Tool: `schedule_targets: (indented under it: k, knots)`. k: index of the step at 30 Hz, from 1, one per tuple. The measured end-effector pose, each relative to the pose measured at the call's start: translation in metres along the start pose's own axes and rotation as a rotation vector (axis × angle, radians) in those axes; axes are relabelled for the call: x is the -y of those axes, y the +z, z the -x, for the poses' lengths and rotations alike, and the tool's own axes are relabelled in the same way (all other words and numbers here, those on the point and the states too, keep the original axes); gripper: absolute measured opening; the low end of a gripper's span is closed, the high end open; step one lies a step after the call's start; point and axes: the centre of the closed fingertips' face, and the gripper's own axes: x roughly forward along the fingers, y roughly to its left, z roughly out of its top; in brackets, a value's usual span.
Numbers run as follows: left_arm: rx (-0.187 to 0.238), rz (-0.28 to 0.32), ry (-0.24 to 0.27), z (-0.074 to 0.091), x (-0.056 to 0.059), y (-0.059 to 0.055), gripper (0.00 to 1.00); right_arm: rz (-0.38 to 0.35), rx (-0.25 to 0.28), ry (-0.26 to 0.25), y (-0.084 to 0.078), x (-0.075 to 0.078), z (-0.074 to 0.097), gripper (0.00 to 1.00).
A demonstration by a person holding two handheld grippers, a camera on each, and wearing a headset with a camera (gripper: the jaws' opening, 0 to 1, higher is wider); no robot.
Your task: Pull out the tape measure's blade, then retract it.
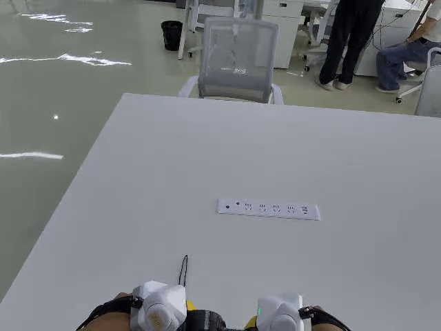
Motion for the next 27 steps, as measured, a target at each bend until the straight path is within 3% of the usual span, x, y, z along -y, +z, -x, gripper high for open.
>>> schedule_targets:
  k: [27]
  knots:
    - [-0.002, -0.01, -0.009, -0.001, -0.001, 0.0, 0.29, -0.005, -0.014, -0.006, -0.013, 0.0, 0.007, 0.1]
